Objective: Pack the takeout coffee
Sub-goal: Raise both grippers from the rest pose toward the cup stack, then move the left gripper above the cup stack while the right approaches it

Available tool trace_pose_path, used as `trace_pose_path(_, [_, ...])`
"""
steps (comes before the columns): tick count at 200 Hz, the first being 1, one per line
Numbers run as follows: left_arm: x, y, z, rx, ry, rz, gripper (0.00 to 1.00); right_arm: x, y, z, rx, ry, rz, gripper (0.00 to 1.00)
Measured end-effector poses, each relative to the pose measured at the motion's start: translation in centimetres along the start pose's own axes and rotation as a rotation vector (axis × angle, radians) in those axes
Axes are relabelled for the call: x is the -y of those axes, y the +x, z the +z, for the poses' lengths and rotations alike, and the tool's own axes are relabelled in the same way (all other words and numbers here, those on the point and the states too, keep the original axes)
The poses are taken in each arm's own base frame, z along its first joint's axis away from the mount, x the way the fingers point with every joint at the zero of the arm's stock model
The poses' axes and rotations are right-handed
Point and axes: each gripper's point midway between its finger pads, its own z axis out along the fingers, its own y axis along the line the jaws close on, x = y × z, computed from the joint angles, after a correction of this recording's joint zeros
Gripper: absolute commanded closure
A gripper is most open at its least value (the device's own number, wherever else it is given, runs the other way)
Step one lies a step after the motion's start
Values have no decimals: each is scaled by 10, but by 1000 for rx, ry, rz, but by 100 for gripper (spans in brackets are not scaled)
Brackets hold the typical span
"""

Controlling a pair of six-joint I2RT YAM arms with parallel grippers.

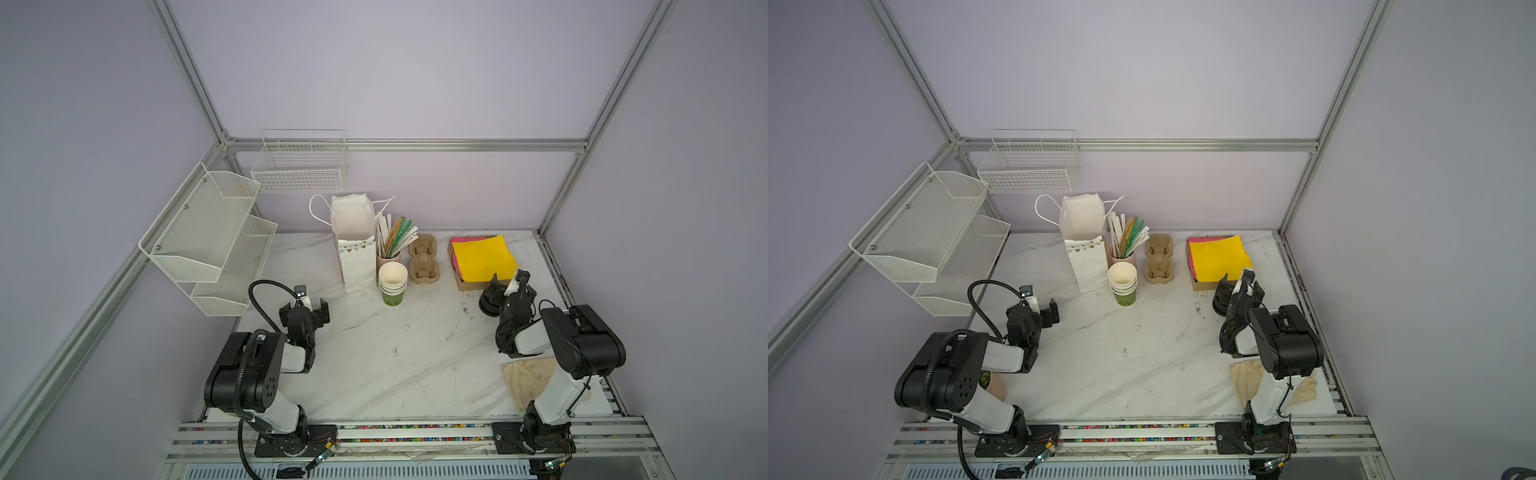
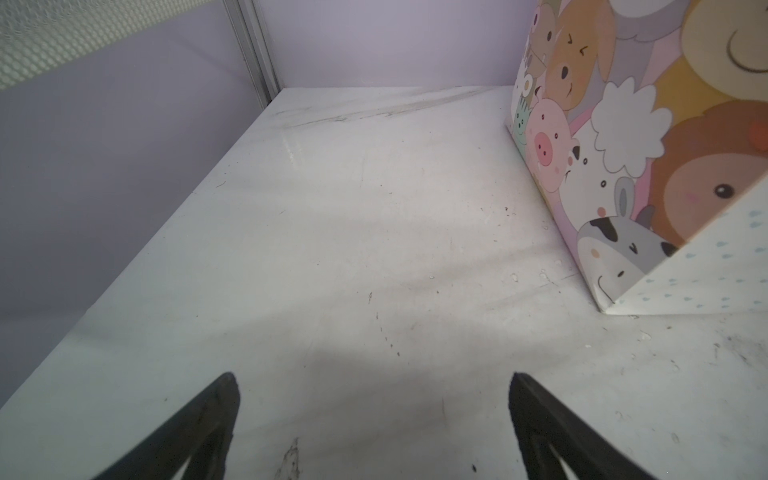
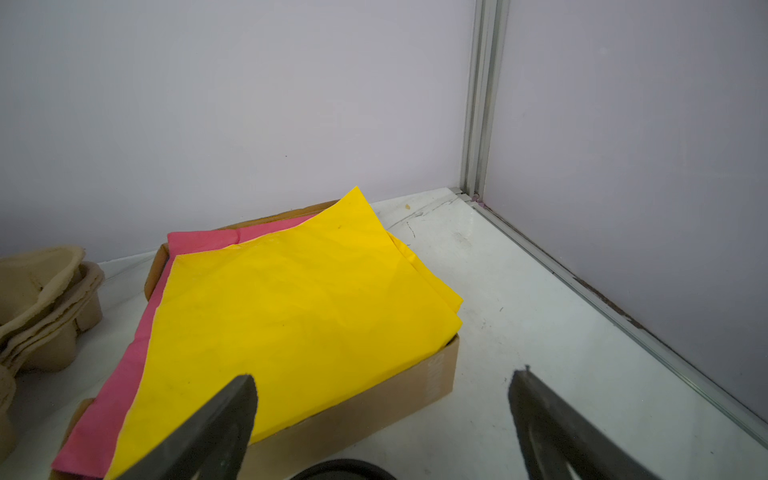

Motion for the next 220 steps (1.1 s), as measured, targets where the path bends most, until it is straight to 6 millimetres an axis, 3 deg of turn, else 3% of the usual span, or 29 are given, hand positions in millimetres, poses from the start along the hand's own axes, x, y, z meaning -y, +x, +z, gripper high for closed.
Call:
trace_pose_path(33, [-1,-1,-1,-3,-5,1,0,3,-2,-2,-3,26,-7,3])
trace_pose_path(46, [-3,-6,-5,2,-8,-1,0,5,-14,-6,1,41,-7,3])
trace_pose_path(58, [-4,-16,-10,17,-7,-5,0,5,-40,-13,48,50,18,3])
trace_pose_path(70, [-5,-28,-16,31,-4,-12,0,5,-78,-24,116,52,62,3])
trace_pose_path(101, [-11,-76,-37,78,3,-84,0,-4,-156,-57,255,-2,169,3])
trace_pose_path(127, [-16,-114,-59,103,13,-200,0,-25,-198,-81,292,-123,273,3])
trace_pose_path(152, [-25,-143,-91,130,29,-366,0,-33,-233,-100,282,-226,489,3])
trace_pose_path(171, [-18,-159,-106,115,99,-422,0,-43,-246,-109,246,-311,551,3])
trace_pose_path(192, [5,-164,-116,79,233,-425,0,-63,-254,-103,163,-372,551,2])
trace_pose_path(220, [31,-153,-123,-33,344,-436,0,-87,-238,-84,1,-391,505,3])
